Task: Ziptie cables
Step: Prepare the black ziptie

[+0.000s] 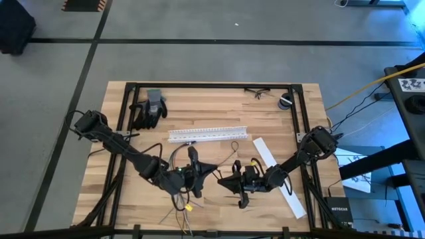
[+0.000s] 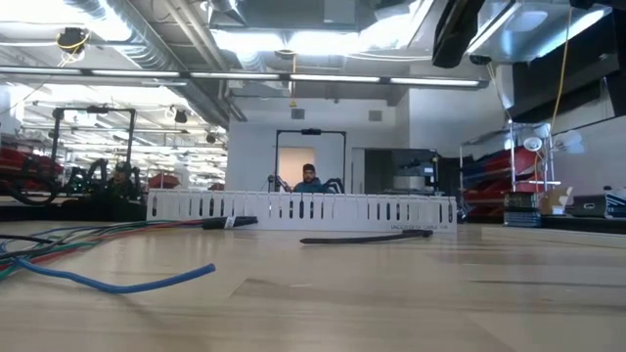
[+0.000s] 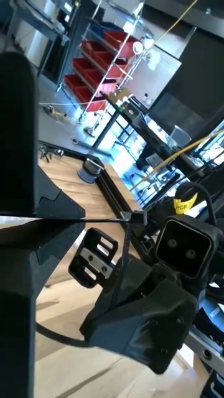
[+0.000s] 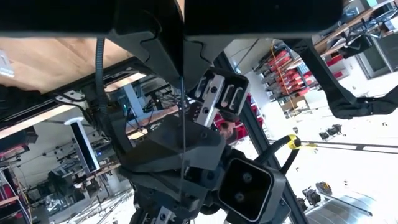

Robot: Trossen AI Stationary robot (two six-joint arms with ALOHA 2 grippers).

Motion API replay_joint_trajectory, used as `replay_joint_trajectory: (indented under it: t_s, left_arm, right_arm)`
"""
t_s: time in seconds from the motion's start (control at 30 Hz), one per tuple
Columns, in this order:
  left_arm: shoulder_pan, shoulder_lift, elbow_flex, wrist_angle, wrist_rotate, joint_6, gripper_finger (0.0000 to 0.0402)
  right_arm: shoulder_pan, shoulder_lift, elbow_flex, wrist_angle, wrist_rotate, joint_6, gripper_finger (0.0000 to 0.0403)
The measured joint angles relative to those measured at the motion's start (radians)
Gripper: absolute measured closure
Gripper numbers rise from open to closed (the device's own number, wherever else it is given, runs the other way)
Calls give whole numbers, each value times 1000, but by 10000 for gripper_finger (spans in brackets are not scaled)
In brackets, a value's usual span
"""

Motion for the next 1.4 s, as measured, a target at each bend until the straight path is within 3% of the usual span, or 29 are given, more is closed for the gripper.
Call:
replay_joint_trajectory:
  t_s: [0.97, 1.13, 1.4]
  left_arm:
    - [4, 0, 0, -34, 0, -19, 401]
    - [4, 10, 0, -23, -10, 16, 401]
    - [-6, 43, 0, 79, -108, 173, 401]
  right_arm:
    - [0, 0, 1, 0, 27, 49, 403]
    - [0, 0, 32, 0, 28, 98, 403]
    - [0, 0, 62, -2, 29, 179, 403]
